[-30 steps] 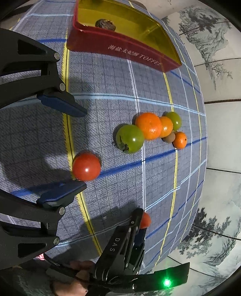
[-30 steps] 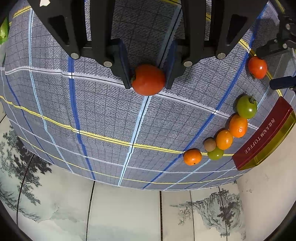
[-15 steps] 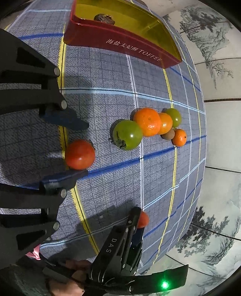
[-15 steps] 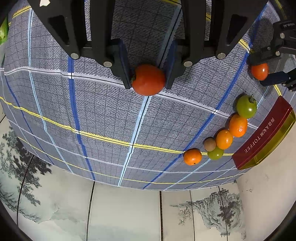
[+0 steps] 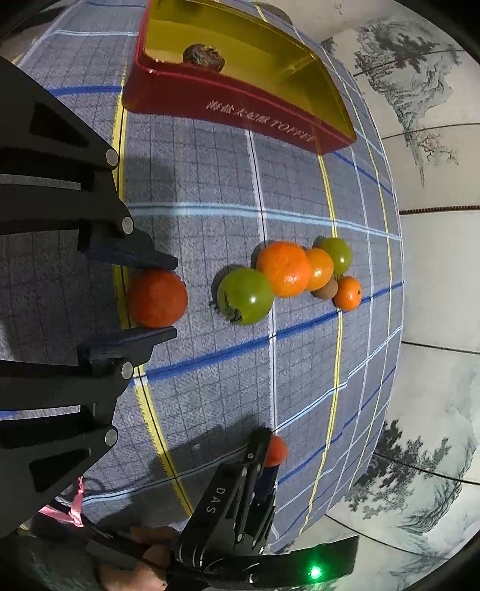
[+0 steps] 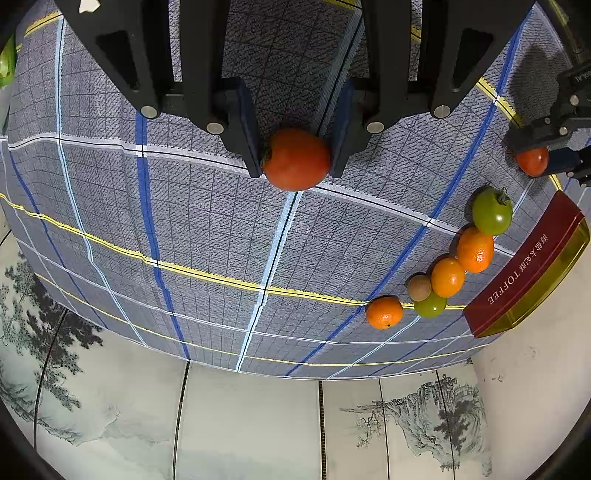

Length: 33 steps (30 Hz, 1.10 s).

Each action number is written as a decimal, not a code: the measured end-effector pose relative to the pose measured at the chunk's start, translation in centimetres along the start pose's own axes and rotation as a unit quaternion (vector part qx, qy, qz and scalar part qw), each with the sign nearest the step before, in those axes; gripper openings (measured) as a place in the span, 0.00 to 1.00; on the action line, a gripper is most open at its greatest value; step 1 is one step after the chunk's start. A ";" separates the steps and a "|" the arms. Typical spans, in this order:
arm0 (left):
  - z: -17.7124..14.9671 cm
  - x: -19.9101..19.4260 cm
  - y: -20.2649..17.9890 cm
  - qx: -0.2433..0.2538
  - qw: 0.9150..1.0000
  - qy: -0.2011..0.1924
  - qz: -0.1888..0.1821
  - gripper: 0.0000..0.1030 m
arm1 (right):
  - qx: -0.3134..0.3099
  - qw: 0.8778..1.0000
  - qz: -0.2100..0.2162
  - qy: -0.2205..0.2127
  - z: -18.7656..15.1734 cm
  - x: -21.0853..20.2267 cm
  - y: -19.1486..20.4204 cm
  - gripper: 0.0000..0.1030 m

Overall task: Organize fruits
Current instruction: 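Grasp another red tomato with the left gripper while the right gripper holds its tomato, then carry the red tomato into the gold tin with the left gripper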

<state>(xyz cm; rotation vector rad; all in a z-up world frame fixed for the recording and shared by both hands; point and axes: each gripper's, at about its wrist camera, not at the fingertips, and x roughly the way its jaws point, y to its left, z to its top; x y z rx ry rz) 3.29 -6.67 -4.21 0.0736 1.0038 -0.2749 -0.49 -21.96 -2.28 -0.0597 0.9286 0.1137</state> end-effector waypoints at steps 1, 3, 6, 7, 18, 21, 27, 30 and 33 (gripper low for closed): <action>0.0 -0.1 0.2 -0.001 1.000 0.000 0.002 0.30 | 0.000 1.000 0.000 0.000 0.0 0.0 0.0 0.32; 0.0 -0.3 0.5 -0.004 1.000 -0.002 0.005 0.30 | 0.000 1.000 0.000 0.000 0.0 0.0 0.0 0.32; 0.1 -0.7 1.0 -0.006 1.000 -0.006 0.012 0.30 | 0.000 1.000 0.000 0.000 0.0 0.0 -0.1 0.32; 0.1 -0.9 1.2 -0.007 1.000 -0.008 0.014 0.30 | 0.000 1.000 0.000 0.000 0.0 0.0 0.0 0.32; 1.7 -5.0 5.4 -0.022 0.996 -0.064 0.054 0.30 | 0.000 1.000 0.000 0.000 0.0 0.0 -0.1 0.32; 2.3 -5.9 8.2 -0.042 0.993 -0.077 0.076 0.30 | 0.000 1.000 0.000 0.000 0.0 0.0 -0.1 0.32; 2.9 -6.8 14.6 -0.092 0.984 -0.083 0.125 0.30 | 0.000 1.000 0.000 0.000 0.0 0.0 -0.1 0.32; 2.9 -6.5 17.4 -0.108 0.980 -0.079 0.148 0.30 | 0.000 1.000 0.000 0.000 0.0 0.0 -0.1 0.32; 2.6 -5.7 19.9 -0.124 0.977 -0.065 0.162 0.30 | 0.000 1.000 0.000 0.000 0.0 0.1 -0.1 0.32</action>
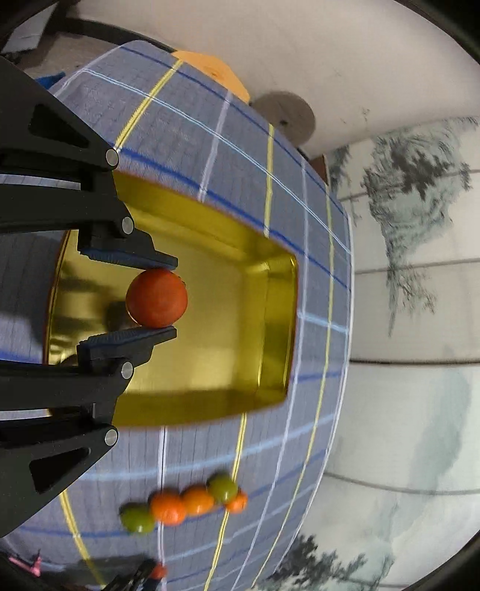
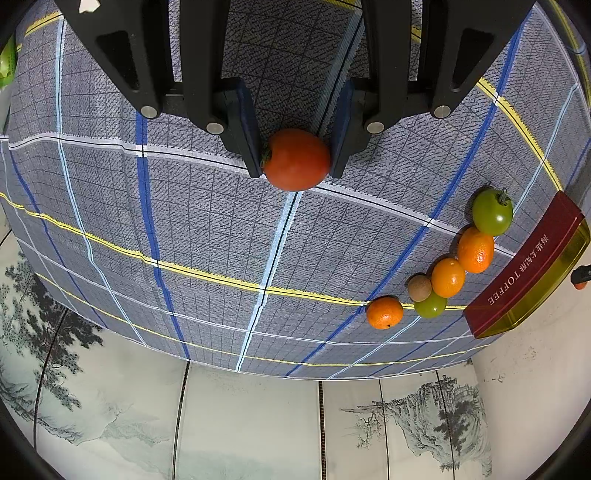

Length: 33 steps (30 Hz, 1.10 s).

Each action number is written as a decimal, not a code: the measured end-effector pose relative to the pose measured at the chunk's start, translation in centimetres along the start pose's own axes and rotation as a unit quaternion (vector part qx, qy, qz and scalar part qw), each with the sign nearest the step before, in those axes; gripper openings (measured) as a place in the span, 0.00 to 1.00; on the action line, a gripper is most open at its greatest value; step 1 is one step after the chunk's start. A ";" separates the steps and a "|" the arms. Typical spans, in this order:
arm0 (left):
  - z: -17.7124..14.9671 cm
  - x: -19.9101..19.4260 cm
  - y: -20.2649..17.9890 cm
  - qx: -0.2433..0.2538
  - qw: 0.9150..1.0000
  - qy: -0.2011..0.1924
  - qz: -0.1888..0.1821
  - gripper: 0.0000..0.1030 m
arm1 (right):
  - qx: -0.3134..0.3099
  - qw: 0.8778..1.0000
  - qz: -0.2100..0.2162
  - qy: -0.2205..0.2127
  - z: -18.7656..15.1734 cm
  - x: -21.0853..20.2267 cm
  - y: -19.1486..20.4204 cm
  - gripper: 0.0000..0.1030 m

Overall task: Organize fruits
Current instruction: 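Carry the red tomato into the gold tin with the left gripper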

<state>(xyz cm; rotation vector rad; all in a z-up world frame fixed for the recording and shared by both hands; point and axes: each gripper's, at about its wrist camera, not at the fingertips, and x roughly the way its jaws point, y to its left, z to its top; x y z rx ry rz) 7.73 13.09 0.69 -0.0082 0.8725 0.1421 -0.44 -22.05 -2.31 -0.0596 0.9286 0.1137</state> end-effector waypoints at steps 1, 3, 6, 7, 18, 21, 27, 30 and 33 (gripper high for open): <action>-0.1 0.4 0.5 -0.003 1.000 0.006 0.002 0.30 | 0.000 1.000 0.000 0.000 0.0 0.0 0.0 0.32; -0.3 1.6 1.4 -0.013 1.000 0.023 -0.001 0.30 | 0.000 1.000 0.000 0.000 0.0 0.0 0.0 0.32; -1.0 2.7 2.1 -0.017 0.999 0.042 -0.001 0.30 | 0.000 1.000 0.000 0.000 0.0 0.0 0.0 0.33; -1.2 2.8 2.0 -0.014 0.999 0.043 0.000 0.30 | 0.000 1.000 0.000 0.000 0.0 0.0 0.0 0.33; -1.8 4.1 1.9 -0.012 0.998 0.062 0.009 0.30 | 0.000 1.000 0.000 0.000 0.0 0.0 0.0 0.33; -1.9 4.4 1.9 -0.011 0.998 0.066 0.012 0.30 | 0.000 1.000 0.000 0.000 0.0 0.0 0.0 0.33; -2.0 4.7 1.9 -0.006 0.997 0.069 0.017 0.30 | 0.000 1.000 0.000 0.000 0.0 0.0 0.0 0.33; -2.0 4.8 1.7 0.000 0.997 0.069 0.023 0.31 | 0.000 1.000 0.000 0.000 0.0 0.0 0.0 0.33; -2.1 4.8 1.6 0.004 0.997 0.070 0.025 0.31 | 0.000 1.000 0.000 0.000 0.0 0.0 0.0 0.33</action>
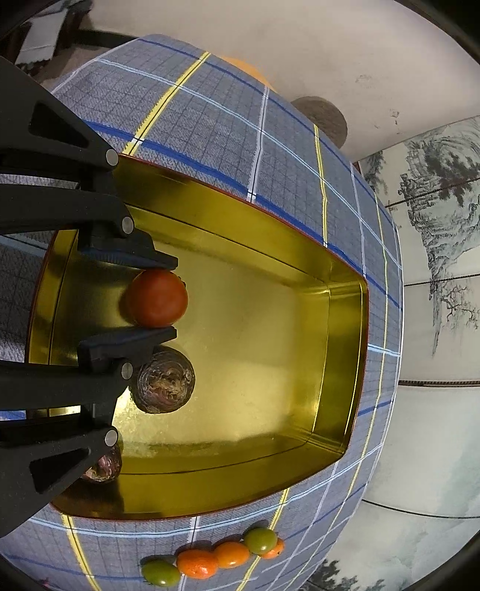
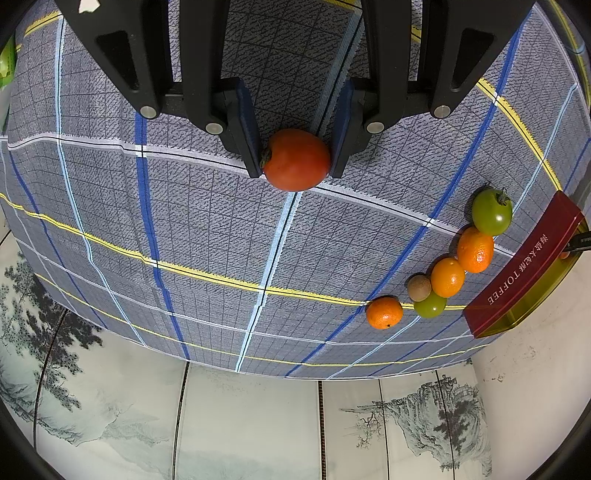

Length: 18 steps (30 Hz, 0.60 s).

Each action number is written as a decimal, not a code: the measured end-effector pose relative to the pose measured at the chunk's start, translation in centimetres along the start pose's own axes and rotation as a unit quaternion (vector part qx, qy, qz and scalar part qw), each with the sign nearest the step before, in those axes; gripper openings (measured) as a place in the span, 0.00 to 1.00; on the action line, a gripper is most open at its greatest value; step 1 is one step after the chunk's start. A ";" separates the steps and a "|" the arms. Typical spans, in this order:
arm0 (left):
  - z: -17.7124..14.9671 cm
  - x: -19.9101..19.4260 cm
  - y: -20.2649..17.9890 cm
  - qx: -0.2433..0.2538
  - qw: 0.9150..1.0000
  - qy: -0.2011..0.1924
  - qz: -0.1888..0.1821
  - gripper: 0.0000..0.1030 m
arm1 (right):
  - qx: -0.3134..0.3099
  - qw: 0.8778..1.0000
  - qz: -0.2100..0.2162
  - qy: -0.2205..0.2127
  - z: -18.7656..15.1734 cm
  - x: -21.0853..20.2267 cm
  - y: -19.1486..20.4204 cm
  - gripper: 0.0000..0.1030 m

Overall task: Organize fruits
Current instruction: 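Carry the red tomato into the gold tin with the left gripper, then open the left gripper to drop the tomato and withdraw it from the tin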

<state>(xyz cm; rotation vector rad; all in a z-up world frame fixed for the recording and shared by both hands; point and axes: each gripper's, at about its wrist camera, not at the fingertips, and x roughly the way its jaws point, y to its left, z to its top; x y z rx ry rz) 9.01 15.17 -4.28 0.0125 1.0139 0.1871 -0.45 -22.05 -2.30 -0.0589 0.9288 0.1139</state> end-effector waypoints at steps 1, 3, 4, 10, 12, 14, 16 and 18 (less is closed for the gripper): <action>0.0 0.0 0.0 0.001 1.000 0.000 0.000 0.31 | 0.000 1.000 0.000 0.000 0.0 0.0 0.0 0.33; 0.0 0.0 -0.1 0.003 1.000 0.001 0.003 0.31 | 0.000 1.000 0.000 0.000 0.0 0.0 0.0 0.33; 0.0 0.0 -0.1 0.003 1.000 0.001 0.004 0.31 | 0.000 1.000 0.000 0.000 0.0 0.0 0.0 0.33; 0.0 0.0 -0.3 0.011 1.000 0.001 0.012 0.32 | -0.001 1.000 0.000 0.000 0.0 0.0 0.1 0.33; 0.0 -0.2 -0.3 0.012 1.000 -0.002 0.011 0.32 | 0.000 1.000 0.000 0.000 0.0 0.0 0.0 0.34; 0.1 -0.4 -0.4 0.013 1.000 -0.004 0.011 0.34 | 0.000 1.000 0.000 0.000 0.0 0.0 0.0 0.34; 0.1 -0.8 -0.4 0.015 1.000 -0.009 0.013 0.36 | 0.000 1.000 0.000 0.000 0.0 0.0 0.1 0.34; 0.1 -1.2 -0.5 0.017 1.000 -0.015 0.014 0.37 | 0.000 1.000 0.000 0.000 0.0 0.0 0.0 0.34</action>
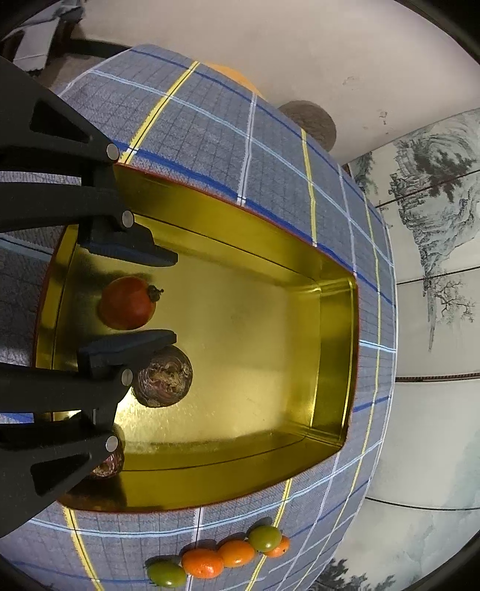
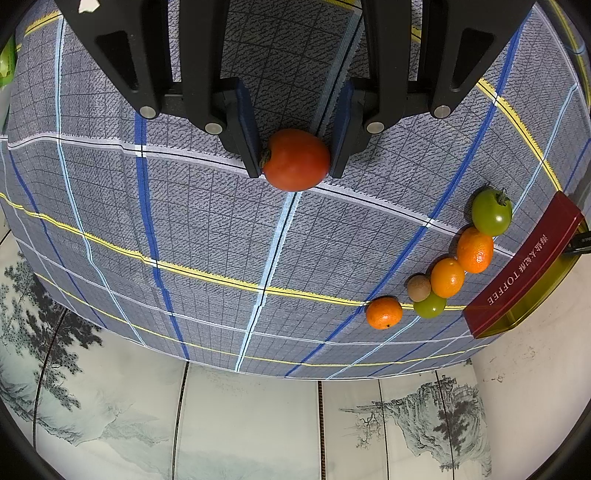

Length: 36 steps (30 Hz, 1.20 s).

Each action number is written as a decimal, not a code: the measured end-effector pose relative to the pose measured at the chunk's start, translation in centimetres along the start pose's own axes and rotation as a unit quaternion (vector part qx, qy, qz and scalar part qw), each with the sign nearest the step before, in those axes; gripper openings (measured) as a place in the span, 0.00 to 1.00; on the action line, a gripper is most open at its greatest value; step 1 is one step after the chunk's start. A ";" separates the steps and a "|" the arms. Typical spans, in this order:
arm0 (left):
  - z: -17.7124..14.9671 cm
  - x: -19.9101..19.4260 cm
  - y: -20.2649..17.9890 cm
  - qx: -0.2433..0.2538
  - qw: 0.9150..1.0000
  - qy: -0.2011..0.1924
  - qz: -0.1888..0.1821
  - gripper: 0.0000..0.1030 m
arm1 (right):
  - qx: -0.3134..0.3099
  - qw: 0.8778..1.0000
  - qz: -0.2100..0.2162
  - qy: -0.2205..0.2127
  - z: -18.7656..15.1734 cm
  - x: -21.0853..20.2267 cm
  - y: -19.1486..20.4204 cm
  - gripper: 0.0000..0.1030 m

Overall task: Organize fruits
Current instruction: 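Open the left gripper to drop the tomato and withdraw it from the tin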

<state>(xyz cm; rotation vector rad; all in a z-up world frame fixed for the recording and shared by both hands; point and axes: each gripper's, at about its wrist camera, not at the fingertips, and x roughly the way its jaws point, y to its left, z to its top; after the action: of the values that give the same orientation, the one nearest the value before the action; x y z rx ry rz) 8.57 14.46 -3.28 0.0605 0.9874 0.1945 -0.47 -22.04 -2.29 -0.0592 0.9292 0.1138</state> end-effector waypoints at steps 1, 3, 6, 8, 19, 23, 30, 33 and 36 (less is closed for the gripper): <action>0.0 -0.2 0.0 0.001 1.000 -0.003 0.000 0.38 | 0.000 1.000 0.000 0.000 0.0 0.0 0.0 0.34; 0.0 -0.8 -0.1 0.003 1.000 -0.011 0.001 0.39 | 0.000 1.000 0.000 0.000 0.0 0.0 0.0 0.34; -0.1 -1.6 -0.1 0.004 1.000 -0.021 0.001 0.41 | 0.000 1.000 0.000 0.000 0.0 0.0 0.0 0.34; -0.2 -2.3 -0.1 0.004 1.000 -0.027 -0.002 0.43 | 0.000 1.000 0.000 0.000 0.0 0.0 0.0 0.34; -1.7 -5.2 0.2 -0.017 0.998 -0.050 -0.018 0.53 | 0.000 1.000 0.000 0.000 0.0 0.0 0.0 0.34; -2.3 -6.1 0.3 -0.025 0.998 -0.056 -0.026 0.56 | 0.000 1.000 -0.001 0.000 0.0 0.0 0.0 0.33; -3.4 -6.9 0.0 -0.025 0.997 -0.059 -0.032 0.66 | -0.001 1.000 -0.002 0.000 0.0 0.0 0.0 0.32; -3.7 -6.8 0.0 -0.025 0.998 -0.053 -0.034 0.67 | 0.000 1.000 -0.004 0.000 0.0 0.0 0.1 0.32; -3.7 -6.8 0.1 -0.026 0.998 -0.052 -0.036 0.67 | 0.006 1.000 -0.008 0.000 0.0 0.1 0.1 0.32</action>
<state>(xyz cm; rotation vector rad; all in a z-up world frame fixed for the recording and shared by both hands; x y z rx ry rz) 1.80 13.08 0.28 -0.0119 0.8781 0.1499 -0.47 -21.89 -2.36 -0.0559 0.9291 0.0940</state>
